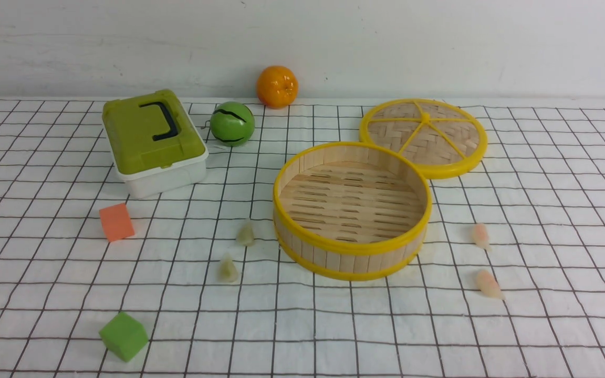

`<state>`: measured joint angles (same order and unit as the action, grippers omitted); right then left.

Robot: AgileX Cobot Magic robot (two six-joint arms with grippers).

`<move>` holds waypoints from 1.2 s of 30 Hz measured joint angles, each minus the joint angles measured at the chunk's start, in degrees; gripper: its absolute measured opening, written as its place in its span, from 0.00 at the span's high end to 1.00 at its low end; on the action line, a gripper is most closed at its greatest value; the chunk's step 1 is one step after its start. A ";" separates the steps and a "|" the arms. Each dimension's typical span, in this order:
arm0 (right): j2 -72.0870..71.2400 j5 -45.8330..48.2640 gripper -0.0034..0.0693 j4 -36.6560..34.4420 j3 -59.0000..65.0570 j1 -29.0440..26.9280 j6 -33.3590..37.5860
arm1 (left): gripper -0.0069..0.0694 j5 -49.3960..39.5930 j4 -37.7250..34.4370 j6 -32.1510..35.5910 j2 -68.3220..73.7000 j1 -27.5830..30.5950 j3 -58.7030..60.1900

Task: Put the dumplings into the steamer on the table with the white tablecloth.
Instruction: 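Reach for and grasp a dumpling on the table with the left gripper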

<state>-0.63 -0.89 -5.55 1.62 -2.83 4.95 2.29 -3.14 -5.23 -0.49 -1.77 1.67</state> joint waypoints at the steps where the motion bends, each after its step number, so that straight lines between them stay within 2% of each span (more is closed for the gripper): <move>1: 0.00 -2.32 0.62 0.00 0.00 0.00 0.00 | 0.60 2.52 0.00 0.00 0.00 0.00 0.00; 5: 0.00 -17.33 0.62 0.00 0.00 0.00 -1.91 | 0.60 13.39 0.00 -0.02 0.00 0.00 0.00; 8: 0.00 -29.17 0.62 0.00 0.00 0.00 -9.88 | 0.60 20.49 -0.19 -2.24 0.00 0.00 0.00; 12: 0.00 -39.26 0.62 0.00 0.00 0.00 -22.38 | 0.60 27.90 -0.96 -10.18 0.00 0.00 0.00; 13: 0.00 -39.96 0.62 0.38 0.00 0.00 -25.12 | 0.61 30.27 -1.75 -15.18 0.00 0.00 0.00; 14: 0.00 -39.96 0.62 0.49 0.00 0.00 -25.53 | 0.61 30.62 -1.75 -15.18 0.00 0.00 -0.06; 15: 0.00 -39.59 0.62 1.89 -0.17 0.00 -27.95 | 0.63 31.50 -2.80 -20.33 0.00 0.00 -1.15; 17: 0.63 -36.85 0.62 4.74 -2.33 0.00 -30.52 | 0.72 28.89 -3.32 -23.87 0.11 0.00 -6.47; 19: 2.10 -33.67 0.64 6.38 -4.76 0.00 -31.82 | 0.80 24.05 -2.94 -24.41 1.26 0.00 -12.21; 21: 5.42 -27.85 0.72 7.32 -9.88 0.00 -33.04 | 0.91 14.29 -1.60 -23.76 6.50 0.00 -21.11; 23: 8.92 -23.36 0.82 7.83 -13.57 0.00 -33.34 | 0.93 8.83 -0.02 -22.07 12.29 0.00 -27.85; 26: 15.86 -15.08 0.96 10.64 -18.18 0.00 -32.80 | 0.93 5.44 1.19 -20.52 23.07 0.00 -33.21; 30: 24.18 -1.81 0.98 16.62 -21.26 0.00 -31.88 | 0.93 -1.77 1.49 -20.76 33.77 -0.09 -37.47; 32: 29.28 4.87 0.97 19.43 -21.71 0.00 -31.65 | 0.93 -8.46 0.98 -21.54 39.67 -1.01 -39.74; 33: 32.95 8.96 0.97 21.03 -21.99 0.00 -31.51 | 0.93 -15.94 0.07 -21.68 44.02 -2.65 -41.80; 35: 38.46 15.83 0.97 20.76 -23.66 0.37 -31.31 | 0.93 -25.51 -1.76 -20.17 50.98 -6.86 -45.16; 36: 38.88 16.46 0.97 20.76 -23.91 0.48 -31.31 | 0.93 -26.27 -1.76 -20.17 51.63 -7.25 -45.16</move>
<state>38.25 15.57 15.21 -22.29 -2.35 -26.35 -23.98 -4.90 -25.40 51.14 -9.02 -43.48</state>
